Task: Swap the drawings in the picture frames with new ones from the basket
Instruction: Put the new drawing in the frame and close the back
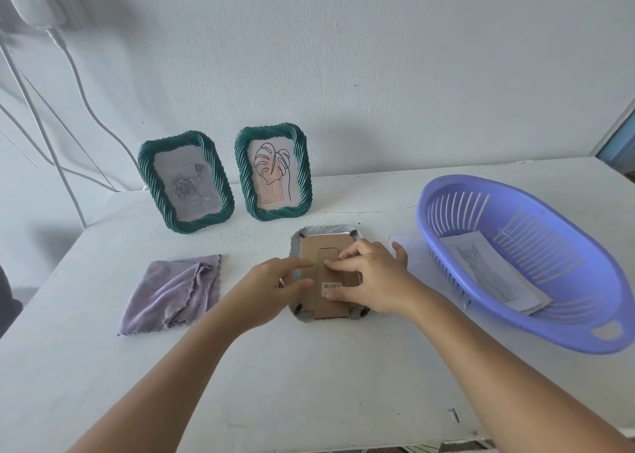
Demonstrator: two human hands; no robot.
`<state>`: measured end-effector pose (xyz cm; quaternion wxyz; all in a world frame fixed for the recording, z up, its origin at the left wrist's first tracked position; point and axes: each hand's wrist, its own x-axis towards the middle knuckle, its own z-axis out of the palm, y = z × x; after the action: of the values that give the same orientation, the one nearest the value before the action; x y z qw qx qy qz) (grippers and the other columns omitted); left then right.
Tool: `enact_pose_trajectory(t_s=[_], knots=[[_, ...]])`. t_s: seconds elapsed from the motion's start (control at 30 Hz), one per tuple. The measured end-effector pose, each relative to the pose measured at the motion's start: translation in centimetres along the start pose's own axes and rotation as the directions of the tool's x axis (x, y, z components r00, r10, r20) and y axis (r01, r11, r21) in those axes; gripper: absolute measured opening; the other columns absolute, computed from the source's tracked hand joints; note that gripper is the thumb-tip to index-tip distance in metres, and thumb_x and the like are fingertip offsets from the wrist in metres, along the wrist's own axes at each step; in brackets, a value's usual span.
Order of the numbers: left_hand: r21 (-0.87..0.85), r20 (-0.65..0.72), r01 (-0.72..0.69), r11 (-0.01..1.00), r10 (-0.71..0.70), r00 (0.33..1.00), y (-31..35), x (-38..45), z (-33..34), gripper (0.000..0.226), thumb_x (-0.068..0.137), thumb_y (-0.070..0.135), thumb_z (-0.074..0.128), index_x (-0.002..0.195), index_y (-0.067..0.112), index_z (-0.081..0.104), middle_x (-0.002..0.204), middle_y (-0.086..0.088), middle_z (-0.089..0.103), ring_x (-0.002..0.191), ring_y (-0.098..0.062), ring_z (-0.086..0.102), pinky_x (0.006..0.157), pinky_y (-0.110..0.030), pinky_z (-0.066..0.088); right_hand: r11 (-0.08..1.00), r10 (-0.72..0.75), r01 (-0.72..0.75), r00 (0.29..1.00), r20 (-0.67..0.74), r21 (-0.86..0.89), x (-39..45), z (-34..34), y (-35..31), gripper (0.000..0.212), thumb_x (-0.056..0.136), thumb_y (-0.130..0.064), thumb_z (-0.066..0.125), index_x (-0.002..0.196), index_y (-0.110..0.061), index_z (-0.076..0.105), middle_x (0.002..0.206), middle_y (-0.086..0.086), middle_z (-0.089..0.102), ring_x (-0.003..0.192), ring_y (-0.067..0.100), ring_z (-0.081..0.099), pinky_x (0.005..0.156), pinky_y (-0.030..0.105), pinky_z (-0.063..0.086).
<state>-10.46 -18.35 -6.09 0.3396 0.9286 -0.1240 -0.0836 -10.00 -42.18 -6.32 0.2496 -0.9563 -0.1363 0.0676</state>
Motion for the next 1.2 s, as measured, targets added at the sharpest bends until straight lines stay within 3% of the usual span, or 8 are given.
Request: enact_pose_trajectory(t_s=[0.17, 0.47, 0.63, 0.83, 0.97, 1.1, 1.2], knots=[[0.085, 0.035, 0.029, 0.996, -0.032, 0.999, 0.3, 1.0, 0.2, 0.053, 0.085, 0.055, 0.073, 0.135, 0.050, 0.058, 0.088, 0.017, 0.050, 0.082, 0.005, 0.049, 0.063, -0.011, 0.032, 1.000, 0.006, -0.005, 0.996, 0.090, -0.020, -0.6, -1.2, 0.3, 0.058, 0.086, -0.066, 0.066, 0.139, -0.048, 0.056, 0.148, -0.027, 0.040, 0.144, 0.001, 0.025, 0.117, 0.060, -0.015], [0.044, 0.062, 0.102, 0.994, -0.104, 0.993, 0.2, 1.5, 0.2, 0.055, 0.081, 0.053, 0.078, 0.133, 0.048, 0.061, 0.101, 0.017, 0.056, 0.087, 0.006, 0.052, 0.064, -0.013, 0.036, 0.997, -0.014, 0.038, 0.944, 0.331, -0.067, -1.1, -3.1, 0.5, 0.080, 0.079, -0.052, 0.079, 0.150, -0.049, 0.041, 0.165, -0.025, 0.017, 0.152, 0.002, 0.014, 0.116, 0.059, -0.016], [0.043, 0.069, 0.098, 0.994, -0.101, 0.993, 0.2, 1.7, 0.3, 0.056, 0.082, 0.052, 0.078, 0.135, 0.045, 0.061, 0.106, 0.012, 0.058, 0.089, 0.001, 0.053, 0.065, -0.013, 0.037, 0.996, -0.026, 0.054, 0.944, 0.328, -0.077, -1.1, -3.0, 0.6, 0.078, 0.081, -0.051, 0.078, 0.150, -0.049, 0.041, 0.165, -0.025, 0.017, 0.151, 0.002, 0.016, 0.117, 0.058, -0.012], [0.022, 0.071, 0.111, 0.994, -0.112, 0.991, 0.1, 1.9, 0.3, 0.056, 0.082, 0.050, 0.079, 0.135, 0.044, 0.062, 0.103, 0.016, 0.058, 0.089, -0.002, 0.054, 0.065, -0.012, 0.036, 0.989, -0.089, 0.110, 0.977, 0.193, -0.101, -1.6, -2.0, 0.7, 0.075, 0.075, -0.052, 0.076, 0.145, -0.045, 0.050, 0.160, -0.021, 0.030, 0.146, -0.006, 0.023, 0.118, 0.053, -0.021], [0.019, 0.072, 0.112, 0.994, -0.113, 0.991, 0.1, 2.0, 0.4, 0.055, 0.083, 0.048, 0.080, 0.135, 0.043, 0.062, 0.109, 0.013, 0.060, 0.091, -0.003, 0.054, 0.068, -0.013, 0.038, 0.993, -0.106, 0.111, 0.986, 0.128, -0.033, -1.9, -1.3, 1.2, 0.063, 0.080, -0.047, 0.073, 0.141, -0.043, 0.056, 0.158, -0.021, 0.035, 0.143, -0.007, 0.027, 0.120, 0.053, -0.018], [0.012, 0.077, 0.117, 0.993, -0.117, 0.990, 0.0, 1.9, 0.4, 0.056, 0.083, 0.047, 0.080, 0.136, 0.042, 0.061, 0.113, 0.011, 0.060, 0.097, -0.007, 0.055, 0.071, -0.013, 0.038, 0.996, -0.086, 0.084, 0.985, 0.149, 0.017, -2.0, -1.2, 1.5, 0.054, 0.088, -0.043, 0.070, 0.141, -0.045, 0.056, 0.160, -0.023, 0.032, 0.144, -0.007, 0.026, 0.121, 0.054, -0.014], [0.011, 0.073, 0.124, 0.992, -0.124, 0.990, 0.1, 1.9, 0.5, 0.055, 0.083, 0.047, 0.080, 0.135, 0.042, 0.062, 0.097, 0.021, 0.057, 0.085, 0.001, 0.053, 0.063, -0.009, 0.034, 0.997, -0.077, 0.071, 0.982, 0.171, 0.036, -2.0, -1.3, 1.7, 0.050, 0.093, -0.041, 0.066, 0.141, -0.047, 0.055, 0.161, -0.024, 0.029, 0.146, -0.004, 0.025, 0.122, 0.055, -0.008]])
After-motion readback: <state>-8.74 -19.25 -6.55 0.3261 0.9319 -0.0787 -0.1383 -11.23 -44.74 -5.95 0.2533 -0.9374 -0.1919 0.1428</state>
